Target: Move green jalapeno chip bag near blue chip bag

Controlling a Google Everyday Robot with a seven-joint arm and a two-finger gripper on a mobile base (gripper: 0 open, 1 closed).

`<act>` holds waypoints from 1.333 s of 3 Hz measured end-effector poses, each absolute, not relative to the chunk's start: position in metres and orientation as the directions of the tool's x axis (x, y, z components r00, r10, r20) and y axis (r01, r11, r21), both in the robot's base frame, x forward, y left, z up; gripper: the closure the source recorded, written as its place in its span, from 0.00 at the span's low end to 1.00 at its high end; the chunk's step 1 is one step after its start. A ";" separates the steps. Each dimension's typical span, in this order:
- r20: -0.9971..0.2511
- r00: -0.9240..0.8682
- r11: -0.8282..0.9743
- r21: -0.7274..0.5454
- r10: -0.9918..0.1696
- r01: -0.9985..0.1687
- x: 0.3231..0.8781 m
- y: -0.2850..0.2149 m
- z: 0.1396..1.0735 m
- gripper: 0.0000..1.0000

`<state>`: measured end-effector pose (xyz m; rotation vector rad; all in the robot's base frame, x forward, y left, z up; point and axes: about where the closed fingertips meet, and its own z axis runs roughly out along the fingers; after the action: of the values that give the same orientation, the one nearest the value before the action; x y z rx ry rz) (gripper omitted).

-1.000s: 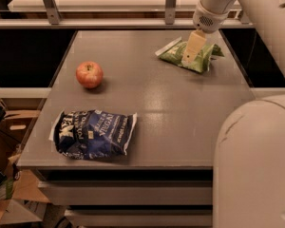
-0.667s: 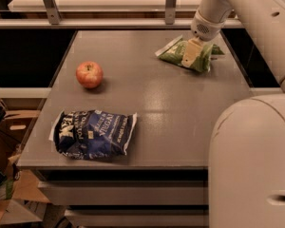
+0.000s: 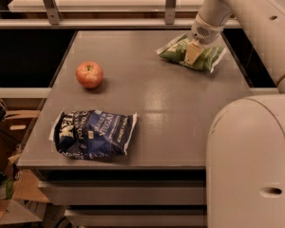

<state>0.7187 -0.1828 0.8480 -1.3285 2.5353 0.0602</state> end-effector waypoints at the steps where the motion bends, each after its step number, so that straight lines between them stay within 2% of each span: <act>1: -0.263 -0.538 0.576 -0.092 -0.801 -0.812 0.719 -0.183 0.852 1.00; 2: -0.263 -0.538 0.576 -0.092 -0.801 -0.812 0.719 -0.183 0.854 1.00; 4: -0.280 -0.303 0.364 -0.203 -0.911 -0.909 0.692 -0.113 0.937 1.00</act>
Offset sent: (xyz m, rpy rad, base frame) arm -0.0097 0.0328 0.1149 -0.0769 -0.1575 0.1913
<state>0.6925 -0.1135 0.9371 -1.5968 2.2862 -0.0096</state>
